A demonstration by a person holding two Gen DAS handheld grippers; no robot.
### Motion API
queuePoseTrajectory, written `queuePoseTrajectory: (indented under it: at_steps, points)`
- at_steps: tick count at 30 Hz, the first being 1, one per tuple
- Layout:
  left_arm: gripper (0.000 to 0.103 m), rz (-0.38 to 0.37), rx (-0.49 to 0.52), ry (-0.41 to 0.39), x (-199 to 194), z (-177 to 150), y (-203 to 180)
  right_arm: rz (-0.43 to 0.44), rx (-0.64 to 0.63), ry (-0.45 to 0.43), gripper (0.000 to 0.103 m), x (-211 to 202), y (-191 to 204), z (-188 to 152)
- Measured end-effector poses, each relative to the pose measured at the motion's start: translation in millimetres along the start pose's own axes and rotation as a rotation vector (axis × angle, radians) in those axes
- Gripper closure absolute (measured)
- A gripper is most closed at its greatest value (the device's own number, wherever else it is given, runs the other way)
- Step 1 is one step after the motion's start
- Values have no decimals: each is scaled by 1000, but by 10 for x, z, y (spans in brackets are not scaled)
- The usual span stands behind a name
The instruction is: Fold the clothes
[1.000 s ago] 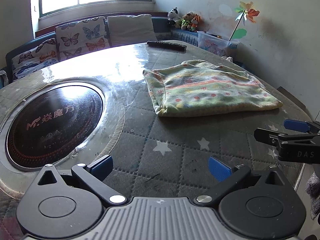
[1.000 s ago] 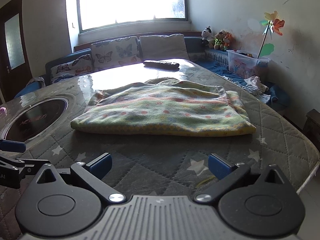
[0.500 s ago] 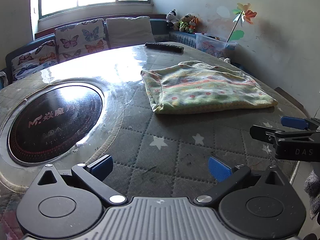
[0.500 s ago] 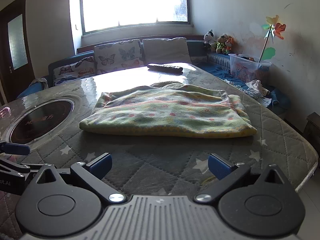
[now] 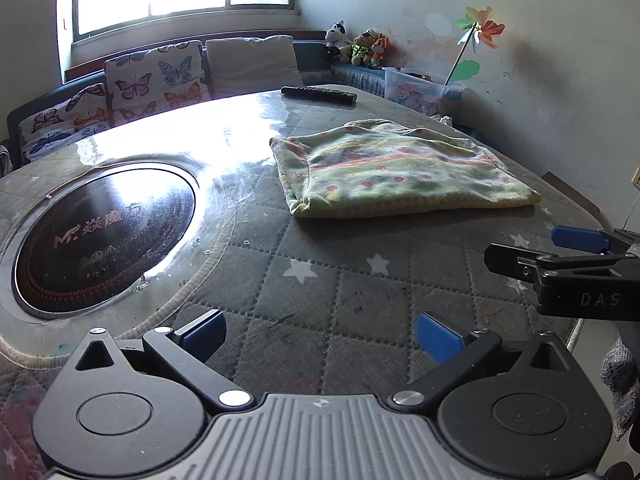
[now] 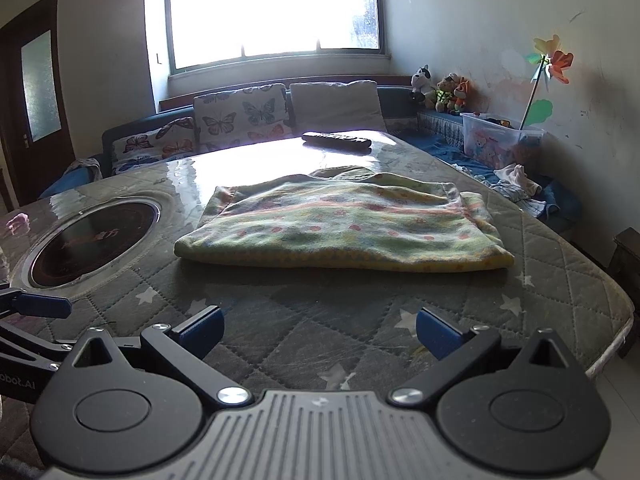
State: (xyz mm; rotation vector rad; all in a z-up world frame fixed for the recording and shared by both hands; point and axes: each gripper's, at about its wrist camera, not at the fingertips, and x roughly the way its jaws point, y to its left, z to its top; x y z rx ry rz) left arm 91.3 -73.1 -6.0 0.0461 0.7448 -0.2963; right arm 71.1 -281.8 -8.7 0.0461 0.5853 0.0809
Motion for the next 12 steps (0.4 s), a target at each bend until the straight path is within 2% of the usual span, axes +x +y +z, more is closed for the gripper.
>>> queuePoseTrajectory:
  at_steps: [12]
  points:
    - [0,-15,10,-6,-33,-34,-68,9,8,-7,0,-42,-12,-31]
